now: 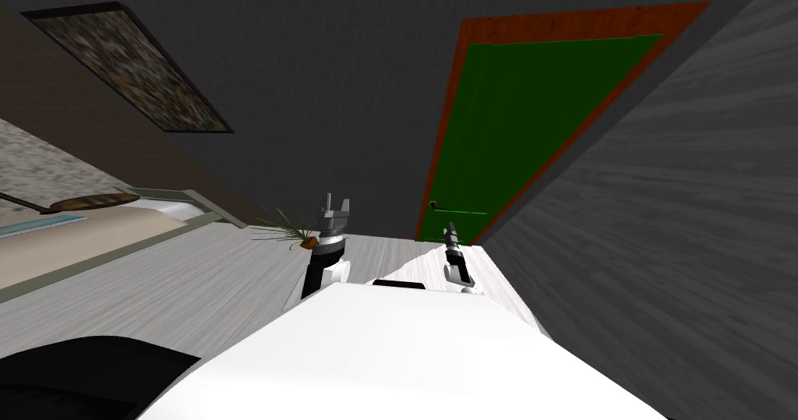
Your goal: Pull the door open
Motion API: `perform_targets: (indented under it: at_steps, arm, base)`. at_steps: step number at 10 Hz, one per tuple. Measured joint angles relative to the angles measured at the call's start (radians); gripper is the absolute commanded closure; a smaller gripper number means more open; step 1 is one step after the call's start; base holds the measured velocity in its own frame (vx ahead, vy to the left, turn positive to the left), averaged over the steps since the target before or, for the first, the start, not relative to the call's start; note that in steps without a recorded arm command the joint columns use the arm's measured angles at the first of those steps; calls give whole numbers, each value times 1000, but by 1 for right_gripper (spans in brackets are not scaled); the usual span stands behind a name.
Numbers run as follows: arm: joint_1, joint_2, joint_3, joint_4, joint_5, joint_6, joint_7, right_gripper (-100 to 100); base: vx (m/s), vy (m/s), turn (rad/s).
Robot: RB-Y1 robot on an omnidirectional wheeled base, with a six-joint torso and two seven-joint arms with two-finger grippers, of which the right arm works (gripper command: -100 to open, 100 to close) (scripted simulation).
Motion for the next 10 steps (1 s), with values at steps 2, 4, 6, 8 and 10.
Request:
perform_targets:
  at_steps: [2,4,6,8,10]
  arm:
    - [-13,-1,-6,44,-1,-5,-1,-100]
    - [-33,-6,-12,93,-3,-10,-3,-100]
    - [-57,-5,-19,151,-5,-21,-1,-100]
    - [-67,-6,-24,188,-6,-26,-1,-100]
    - [-85,-8,-29,234,-7,-33,-2,-100]
  base:
    - [63,-69,114]
    - [69,-77,107]
    - [63,-72,101]
    - [47,-76,94]
    - [62,-68,97]
